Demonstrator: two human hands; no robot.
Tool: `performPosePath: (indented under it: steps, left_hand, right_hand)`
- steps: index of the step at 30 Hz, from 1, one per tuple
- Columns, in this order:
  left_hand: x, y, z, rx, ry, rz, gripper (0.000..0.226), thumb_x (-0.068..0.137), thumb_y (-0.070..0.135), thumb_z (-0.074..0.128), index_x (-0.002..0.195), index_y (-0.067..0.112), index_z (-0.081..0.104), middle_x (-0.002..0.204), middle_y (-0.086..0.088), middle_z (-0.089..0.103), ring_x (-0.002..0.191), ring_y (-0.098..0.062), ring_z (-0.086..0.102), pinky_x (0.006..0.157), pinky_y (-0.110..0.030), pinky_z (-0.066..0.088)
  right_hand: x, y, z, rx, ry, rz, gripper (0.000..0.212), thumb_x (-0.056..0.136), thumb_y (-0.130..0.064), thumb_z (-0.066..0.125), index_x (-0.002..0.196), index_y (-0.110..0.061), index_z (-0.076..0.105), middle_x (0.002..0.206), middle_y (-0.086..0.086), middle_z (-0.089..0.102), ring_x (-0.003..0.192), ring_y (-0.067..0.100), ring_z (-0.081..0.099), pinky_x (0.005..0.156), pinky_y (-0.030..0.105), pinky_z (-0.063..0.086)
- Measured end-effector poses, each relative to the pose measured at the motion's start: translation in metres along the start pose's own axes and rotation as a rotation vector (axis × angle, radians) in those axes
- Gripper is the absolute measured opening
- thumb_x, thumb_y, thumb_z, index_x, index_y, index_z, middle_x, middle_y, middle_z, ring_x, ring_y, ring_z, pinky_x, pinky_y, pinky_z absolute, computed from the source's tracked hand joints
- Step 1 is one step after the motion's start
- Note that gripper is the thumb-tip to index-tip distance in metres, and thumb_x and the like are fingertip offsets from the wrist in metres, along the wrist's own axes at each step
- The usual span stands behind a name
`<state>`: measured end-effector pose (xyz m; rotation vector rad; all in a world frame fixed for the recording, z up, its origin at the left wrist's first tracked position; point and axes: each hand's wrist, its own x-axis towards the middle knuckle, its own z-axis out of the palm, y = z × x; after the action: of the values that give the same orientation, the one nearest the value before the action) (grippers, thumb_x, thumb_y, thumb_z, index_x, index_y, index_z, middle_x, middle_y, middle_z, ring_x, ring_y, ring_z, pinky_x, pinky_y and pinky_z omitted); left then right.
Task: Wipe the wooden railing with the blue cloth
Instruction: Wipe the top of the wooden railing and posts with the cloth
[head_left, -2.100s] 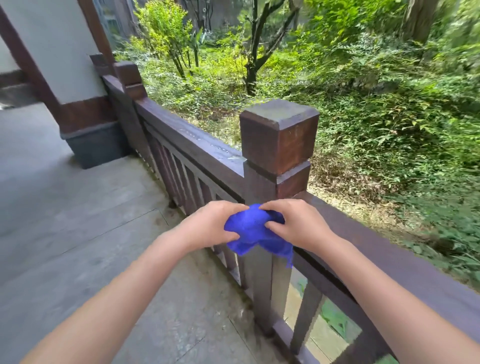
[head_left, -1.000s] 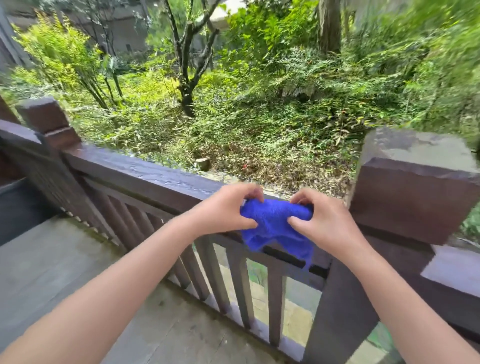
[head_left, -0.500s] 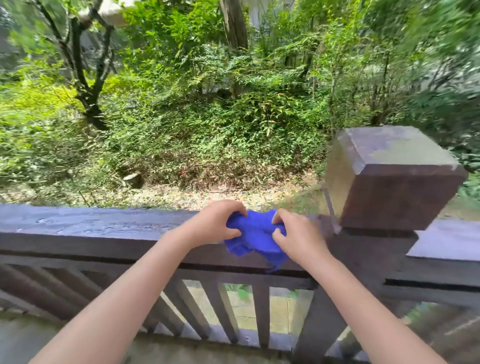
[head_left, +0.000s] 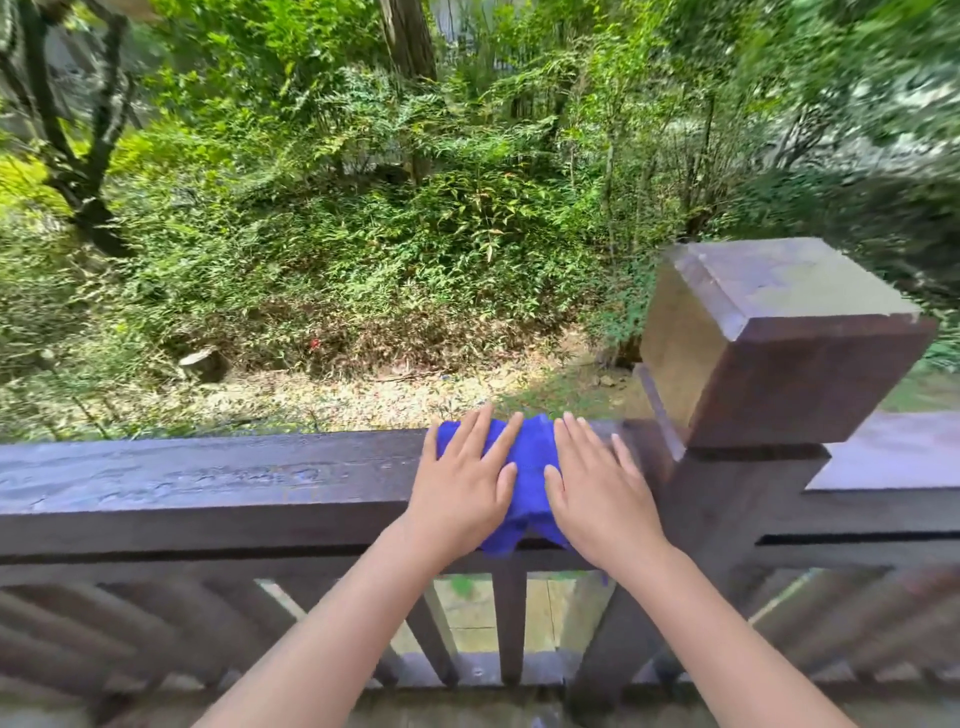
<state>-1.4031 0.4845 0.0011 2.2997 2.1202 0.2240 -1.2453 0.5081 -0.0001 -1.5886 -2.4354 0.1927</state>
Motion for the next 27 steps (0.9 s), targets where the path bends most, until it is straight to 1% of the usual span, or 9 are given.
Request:
performPosePath:
  steps: [6, 9, 12, 15, 18, 20, 23, 25, 27]
  left_hand:
    - [0.014, -0.016, -0.008, 0.047, -0.009, -0.006, 0.055, 0.094, 0.034, 0.021, 0.145, 0.028, 0.003, 0.158, 0.000, 0.002, 0.144, -0.013, 0.002, 0.113, -0.055, -0.008]
    - [0.015, 0.002, -0.005, -0.084, 0.057, 0.000, 0.054, 0.094, 0.042, 0.024, 0.144, 0.034, 0.006, 0.158, 0.000, 0.004, 0.144, -0.015, 0.003, 0.114, -0.056, -0.004]
    - [0.020, 0.028, 0.004, -0.103, 0.068, -0.006, 0.054, 0.092, 0.051, 0.028, 0.143, 0.039, 0.014, 0.157, -0.003, 0.013, 0.144, -0.020, 0.008, 0.112, -0.058, 0.001]
    - [0.028, 0.051, 0.008, -0.100, 0.055, 0.024, 0.053, 0.090, 0.049, 0.034, 0.140, 0.038, 0.022, 0.152, -0.009, 0.027, 0.141, -0.025, 0.017, 0.109, -0.064, 0.003]
    - [0.032, 0.057, 0.007, -0.071, 0.039, 0.052, 0.052, 0.088, 0.045, 0.039, 0.137, 0.034, 0.028, 0.145, -0.008, 0.037, 0.137, -0.026, 0.024, 0.107, -0.067, 0.007]
    - [0.028, 0.050, 0.005, -0.068, 0.092, 0.060, 0.047, 0.089, 0.045, 0.033, 0.134, 0.031, 0.036, 0.141, -0.006, 0.044, 0.134, -0.024, 0.031, 0.107, -0.064, 0.012]
    - [0.019, 0.031, 0.005, -0.041, 0.148, 0.065, 0.053, 0.087, 0.050, 0.022, 0.130, 0.029, 0.044, 0.139, -0.004, 0.048, 0.130, -0.021, 0.038, 0.108, -0.058, 0.020]
    - [0.012, 0.014, 0.005, -0.015, 0.143, 0.054, 0.054, 0.087, 0.053, 0.022, 0.132, 0.030, 0.043, 0.141, -0.002, 0.046, 0.132, -0.020, 0.036, 0.109, -0.055, 0.021]
    - [0.004, -0.004, 0.003, 0.001, 0.141, 0.031, 0.057, 0.085, 0.054, 0.021, 0.132, 0.031, 0.043, 0.142, -0.001, 0.046, 0.132, -0.020, 0.037, 0.109, -0.053, 0.022]
  right_hand:
    - [0.017, -0.015, -0.001, 0.089, -0.072, 0.043, 0.058, 0.095, -0.032, 0.022, 0.145, -0.013, 0.000, 0.158, 0.000, -0.003, 0.144, 0.011, -0.004, 0.117, 0.040, -0.003]
    - [0.012, -0.004, -0.005, 0.207, -0.085, 0.058, 0.055, 0.097, -0.028, 0.022, 0.146, -0.012, 0.002, 0.158, 0.002, -0.002, 0.144, 0.011, -0.003, 0.117, 0.038, -0.001]
    - [0.010, 0.008, -0.010, 0.266, -0.068, 0.134, 0.049, 0.098, -0.019, 0.020, 0.143, 0.000, 0.011, 0.157, 0.014, 0.001, 0.145, 0.019, 0.002, 0.118, 0.034, 0.003]
    - [0.010, 0.009, -0.012, 0.257, -0.133, 0.145, 0.046, 0.098, -0.014, 0.017, 0.140, 0.004, 0.016, 0.156, 0.018, 0.003, 0.145, 0.021, 0.004, 0.118, 0.033, 0.007]
    - [0.009, 0.006, -0.010, 0.306, -0.068, 0.163, 0.048, 0.098, -0.020, 0.018, 0.142, 0.000, 0.018, 0.156, 0.015, 0.011, 0.144, 0.022, 0.007, 0.118, 0.035, 0.007]
    - [0.005, 0.005, -0.007, 0.281, -0.044, 0.154, 0.049, 0.098, -0.024, 0.018, 0.144, -0.006, 0.016, 0.157, 0.011, 0.010, 0.145, 0.019, 0.004, 0.119, 0.035, 0.005]
    - [-0.002, 0.003, 0.003, 0.253, 0.019, 0.159, 0.050, 0.097, -0.034, 0.018, 0.145, -0.021, 0.011, 0.158, 0.000, 0.008, 0.145, 0.013, 0.002, 0.117, 0.033, 0.000]
    - [-0.006, 0.001, 0.008, 0.140, 0.073, 0.135, 0.051, 0.096, -0.038, 0.019, 0.145, -0.024, 0.013, 0.157, 0.000, 0.014, 0.145, 0.015, 0.006, 0.117, 0.035, 0.004]
    - [-0.009, -0.001, 0.011, 0.039, 0.119, 0.110, 0.052, 0.096, -0.040, 0.021, 0.144, -0.020, 0.022, 0.155, 0.004, 0.022, 0.144, 0.019, 0.014, 0.117, 0.038, 0.011]
